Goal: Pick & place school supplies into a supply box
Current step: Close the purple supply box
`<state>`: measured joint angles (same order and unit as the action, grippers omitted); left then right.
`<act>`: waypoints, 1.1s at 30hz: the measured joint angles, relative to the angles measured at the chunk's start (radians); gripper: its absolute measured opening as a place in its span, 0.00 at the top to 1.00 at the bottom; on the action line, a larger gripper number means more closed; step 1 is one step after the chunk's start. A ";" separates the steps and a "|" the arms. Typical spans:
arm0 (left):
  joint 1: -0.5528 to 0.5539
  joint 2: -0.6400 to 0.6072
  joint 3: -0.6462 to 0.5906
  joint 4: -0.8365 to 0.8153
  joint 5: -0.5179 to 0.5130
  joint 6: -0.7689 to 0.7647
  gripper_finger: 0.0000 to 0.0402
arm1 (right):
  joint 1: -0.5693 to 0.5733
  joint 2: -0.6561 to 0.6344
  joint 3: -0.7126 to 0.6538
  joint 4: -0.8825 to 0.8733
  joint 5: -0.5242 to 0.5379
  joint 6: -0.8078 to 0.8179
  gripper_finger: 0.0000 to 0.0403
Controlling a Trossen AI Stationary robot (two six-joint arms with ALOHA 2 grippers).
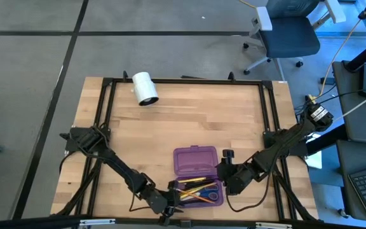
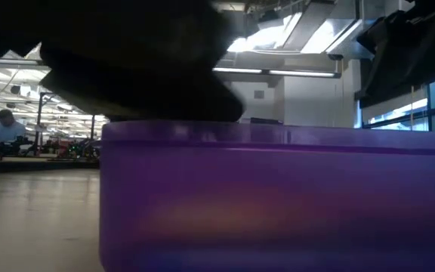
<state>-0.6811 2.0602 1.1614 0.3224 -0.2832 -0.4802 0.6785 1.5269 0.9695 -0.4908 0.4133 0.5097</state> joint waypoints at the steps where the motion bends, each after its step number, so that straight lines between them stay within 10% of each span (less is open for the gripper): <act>1: 0.000 0.000 0.000 -0.013 -0.001 -0.011 0.72 | 0.000 0.000 0.000 0.000 0.000 -0.011 0.44; 13: 0.011 -0.006 0.003 -0.132 -0.067 -0.031 0.72 | -0.001 0.000 0.000 -0.001 0.057 -0.002 0.44; 24: 0.076 -0.020 0.001 -0.175 -0.024 0.002 0.72 | 0.015 -0.045 0.000 -0.318 0.159 0.418 0.44; 33: 0.097 -0.071 -0.003 -0.250 0.007 0.030 0.72 | 0.164 -0.105 -0.139 -0.253 0.298 0.615 0.44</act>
<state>-0.5846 1.9892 1.1586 0.0729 -0.2765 -0.4503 0.8421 1.4218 0.8304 -0.7434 0.7116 1.1251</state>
